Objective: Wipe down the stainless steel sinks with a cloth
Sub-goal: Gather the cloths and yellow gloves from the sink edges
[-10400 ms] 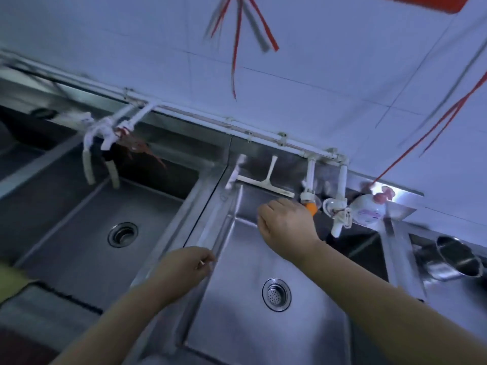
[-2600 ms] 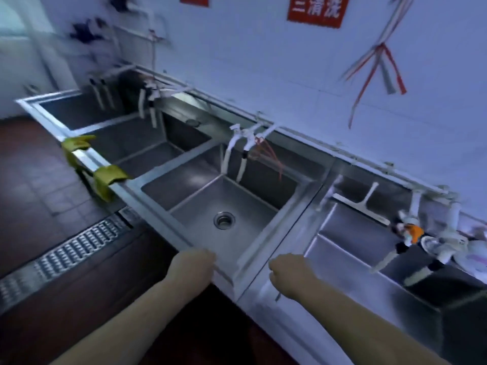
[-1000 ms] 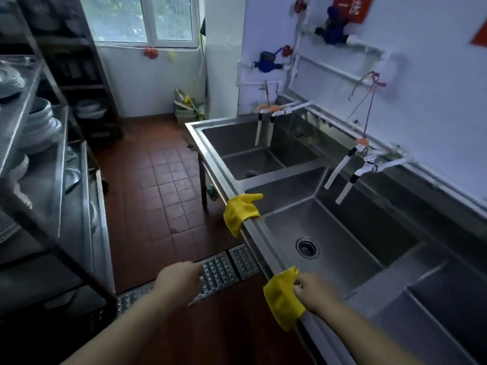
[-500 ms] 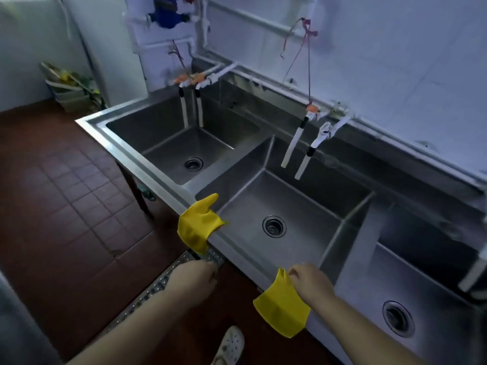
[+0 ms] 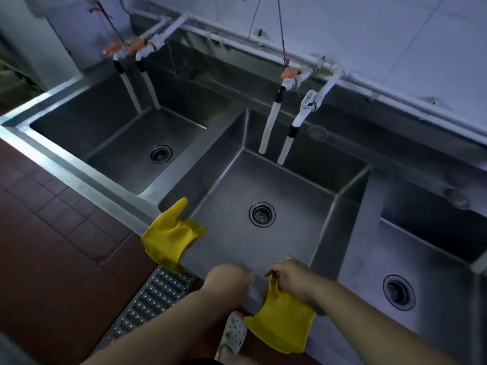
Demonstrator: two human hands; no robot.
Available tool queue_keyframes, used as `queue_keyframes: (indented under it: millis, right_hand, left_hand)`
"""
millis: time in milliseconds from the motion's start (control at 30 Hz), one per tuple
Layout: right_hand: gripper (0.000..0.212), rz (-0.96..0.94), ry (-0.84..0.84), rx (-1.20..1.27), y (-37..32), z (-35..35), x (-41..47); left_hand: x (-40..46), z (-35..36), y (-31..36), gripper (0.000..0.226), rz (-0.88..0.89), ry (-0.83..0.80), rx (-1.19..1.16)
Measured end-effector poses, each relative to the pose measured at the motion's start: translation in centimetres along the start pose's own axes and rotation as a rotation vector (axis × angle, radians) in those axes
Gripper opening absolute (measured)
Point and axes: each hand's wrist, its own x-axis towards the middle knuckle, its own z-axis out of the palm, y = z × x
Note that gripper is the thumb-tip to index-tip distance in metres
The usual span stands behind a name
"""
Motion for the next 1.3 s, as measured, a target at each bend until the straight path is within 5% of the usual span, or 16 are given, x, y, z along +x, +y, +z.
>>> queue_keyframes:
  millis: [133,333,467,667,1033,1300]
  right_hand:
    - [0.023,-0.083,0.041,-0.182,0.0,-2.0,-0.5]
    - [0.015,-0.139,0.242,-0.154,-1.0,-5.0,-1.6]
    - [0.014,-0.146,0.337,-0.103,-1.7,-6.6,-1.5]
    - [0.015,-0.149,0.424,-0.236,-5.5,-8.3,0.4]
    - [0.020,-0.295,0.444,-0.436,-18.7,-10.0,8.7]
    - [0.020,-0.221,0.374,-0.544,-24.3,-8.7,15.3]
  left_hand:
    - [1.1,-0.2,-0.2,0.026,0.018,0.010,-0.138]
    - [1.2,-0.1,0.6,0.031,0.003,0.013,-0.480]
    - [0.4,-0.3,0.0,0.043,-0.009,0.026,-0.424]
    - [-2.3,-2.1,-3.8,0.023,-0.124,0.179,-0.406]
    - [-7.3,-3.4,-15.1,0.025,-0.384,0.384,-0.500]
    - [-6.6,-2.1,-21.7,0.017,-0.499,0.356,-0.614]
